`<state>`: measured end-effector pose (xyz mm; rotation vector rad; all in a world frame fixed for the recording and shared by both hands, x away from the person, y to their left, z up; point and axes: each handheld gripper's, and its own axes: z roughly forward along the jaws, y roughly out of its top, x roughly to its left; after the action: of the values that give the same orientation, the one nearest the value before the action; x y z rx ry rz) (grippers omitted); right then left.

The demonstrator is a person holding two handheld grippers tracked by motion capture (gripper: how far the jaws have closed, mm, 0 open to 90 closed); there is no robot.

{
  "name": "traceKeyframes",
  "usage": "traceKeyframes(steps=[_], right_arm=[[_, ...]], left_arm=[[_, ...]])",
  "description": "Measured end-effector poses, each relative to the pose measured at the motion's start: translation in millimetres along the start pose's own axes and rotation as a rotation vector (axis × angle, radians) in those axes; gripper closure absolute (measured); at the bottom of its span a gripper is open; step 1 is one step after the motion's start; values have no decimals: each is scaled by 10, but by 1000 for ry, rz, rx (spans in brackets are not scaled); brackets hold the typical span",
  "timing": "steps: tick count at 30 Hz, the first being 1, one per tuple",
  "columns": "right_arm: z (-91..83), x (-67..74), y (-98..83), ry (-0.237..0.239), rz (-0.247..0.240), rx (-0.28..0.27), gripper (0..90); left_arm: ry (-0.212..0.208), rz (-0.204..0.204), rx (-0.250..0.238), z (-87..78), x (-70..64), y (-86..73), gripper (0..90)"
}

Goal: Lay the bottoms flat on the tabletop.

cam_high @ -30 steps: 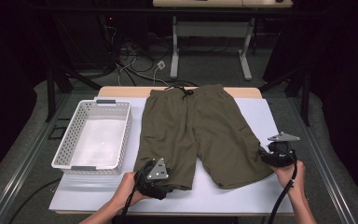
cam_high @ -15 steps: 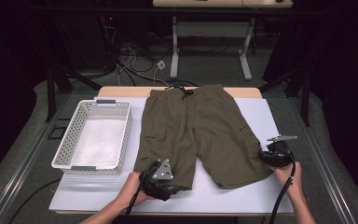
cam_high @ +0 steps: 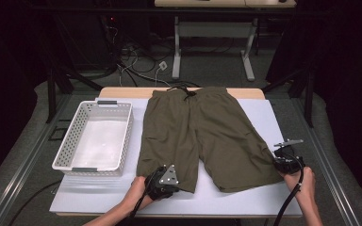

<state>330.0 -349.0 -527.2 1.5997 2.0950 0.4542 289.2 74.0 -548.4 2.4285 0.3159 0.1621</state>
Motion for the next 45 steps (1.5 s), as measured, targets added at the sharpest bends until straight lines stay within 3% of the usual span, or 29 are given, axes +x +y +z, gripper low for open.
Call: traceKeyframes(steps=[6,13,15,16,17,21,24,28,31,32,36,37,40,43,45], right_arm=[[-27,-43,-38,1,-2,41,900],[-82,-27,-53,17,-12,36,877],[-62,-48,-47,29,-13,31,780],[-48,-54,-44,37,-6,10,682],[-40,-61,-36,51,1,0,647],[29,-55,25,98,-3,-58,381],[99,-40,129,125,-1,-76,251],[126,-19,269,161,6,-91,159],[140,-9,393,181,9,-115,151],[157,-6,431,186,15,-120,153],[308,6,579,127,2,-106,233],[338,-1,599,133,2,-103,246],[469,-20,639,118,24,-79,391],[566,-21,619,136,43,-55,553],[556,-27,599,157,63,-69,720]], left_arm=[[-24,10,-18,-45,-114,14,874],[-30,19,-2,-70,-150,-28,863],[-15,19,4,-85,-136,-43,770],[7,24,10,-91,-128,-42,695],[22,12,11,-98,-118,-37,588],[11,-17,-12,-86,-74,-18,372],[24,-7,-1,-30,-75,3,314],[26,-13,8,8,-59,19,300],[34,-12,24,37,-47,8,361],[17,-23,16,38,-35,0,382],[-19,-26,-8,41,-18,-18,565],[-26,-27,-13,41,-11,-22,589],[-31,-92,-42,43,47,-57,722],[-23,-98,-44,42,67,-66,807],[-21,-85,-41,38,56,-61,852]])
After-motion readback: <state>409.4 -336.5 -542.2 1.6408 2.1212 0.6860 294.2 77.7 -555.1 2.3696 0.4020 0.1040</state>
